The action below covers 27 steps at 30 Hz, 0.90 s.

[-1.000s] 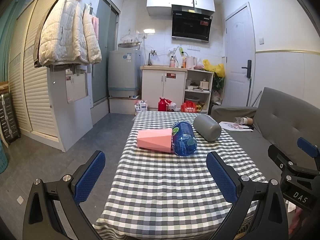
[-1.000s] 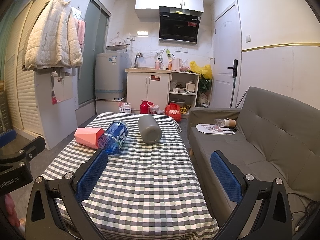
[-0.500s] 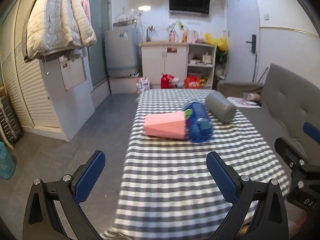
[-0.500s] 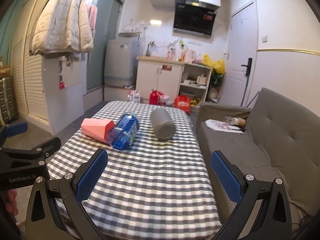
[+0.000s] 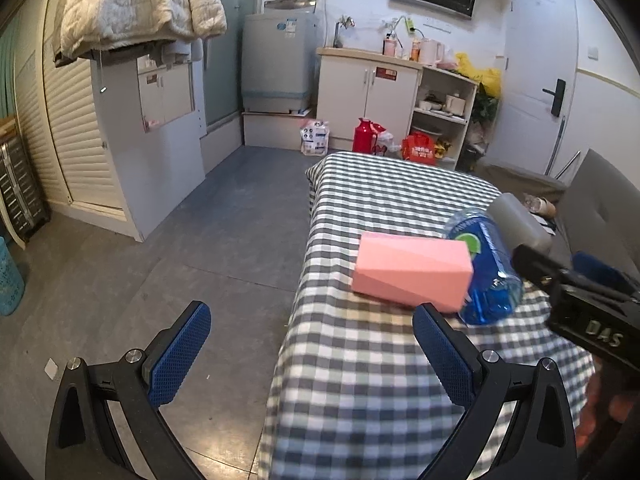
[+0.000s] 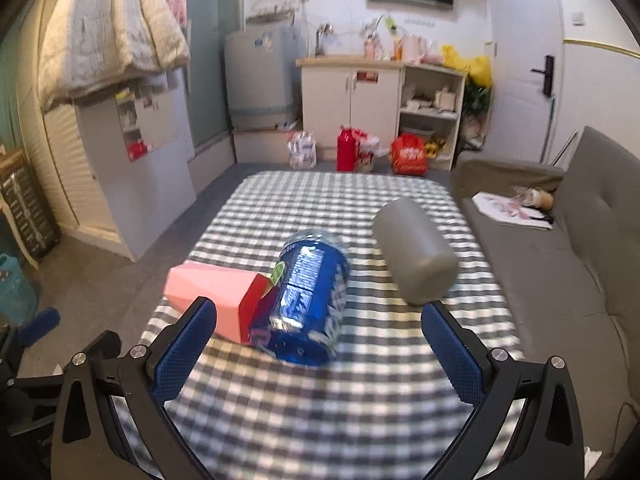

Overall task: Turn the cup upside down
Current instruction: 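Reach the right gripper to the lying blue bottle and close on it, then lift the blue bottle with the right gripper toward the left gripper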

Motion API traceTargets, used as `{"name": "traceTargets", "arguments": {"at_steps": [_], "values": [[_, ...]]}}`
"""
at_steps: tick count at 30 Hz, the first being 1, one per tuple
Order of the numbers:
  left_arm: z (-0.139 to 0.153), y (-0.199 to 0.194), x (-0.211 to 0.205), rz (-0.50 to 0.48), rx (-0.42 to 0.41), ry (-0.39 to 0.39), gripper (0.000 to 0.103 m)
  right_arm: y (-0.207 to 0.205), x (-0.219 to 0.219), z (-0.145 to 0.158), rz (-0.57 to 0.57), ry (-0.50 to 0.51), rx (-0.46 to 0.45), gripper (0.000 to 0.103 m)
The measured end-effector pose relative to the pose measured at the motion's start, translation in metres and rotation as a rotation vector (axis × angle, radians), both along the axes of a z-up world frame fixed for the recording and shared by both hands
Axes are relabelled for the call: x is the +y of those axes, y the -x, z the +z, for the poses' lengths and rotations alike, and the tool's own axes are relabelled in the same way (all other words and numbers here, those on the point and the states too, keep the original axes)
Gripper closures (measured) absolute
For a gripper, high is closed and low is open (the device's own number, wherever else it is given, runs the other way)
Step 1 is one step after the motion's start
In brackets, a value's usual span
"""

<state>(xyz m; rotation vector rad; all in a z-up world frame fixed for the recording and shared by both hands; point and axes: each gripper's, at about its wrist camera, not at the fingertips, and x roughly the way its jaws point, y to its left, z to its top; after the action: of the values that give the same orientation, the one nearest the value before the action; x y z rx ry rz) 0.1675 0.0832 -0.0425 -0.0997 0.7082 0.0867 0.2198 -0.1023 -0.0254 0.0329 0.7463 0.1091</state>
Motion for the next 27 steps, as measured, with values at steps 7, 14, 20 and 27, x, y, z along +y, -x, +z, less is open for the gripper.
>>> {"name": "traceTargets", "arguments": {"at_steps": [7, 14, 20, 27], "values": [[-0.016, -0.018, 0.004, -0.003, 0.048, -0.006, 0.000, -0.031, 0.002, -0.029, 0.008, -0.013, 0.083, 0.017], [-0.021, -0.017, 0.007, 0.000, 0.073, 0.004, 0.000, -0.042, -0.002, -0.042, 0.031, -0.073, 0.159, 0.036], [-0.018, -0.008, 0.001, -0.004, 0.091, -0.015, 0.000, -0.022, -0.007, -0.038, 0.048, -0.084, 0.170, 0.040], [-0.004, 0.021, -0.011, -0.013, 0.100, -0.036, 0.000, 0.043, -0.014, -0.030, 0.061, -0.040, 0.192, 0.041]]}}
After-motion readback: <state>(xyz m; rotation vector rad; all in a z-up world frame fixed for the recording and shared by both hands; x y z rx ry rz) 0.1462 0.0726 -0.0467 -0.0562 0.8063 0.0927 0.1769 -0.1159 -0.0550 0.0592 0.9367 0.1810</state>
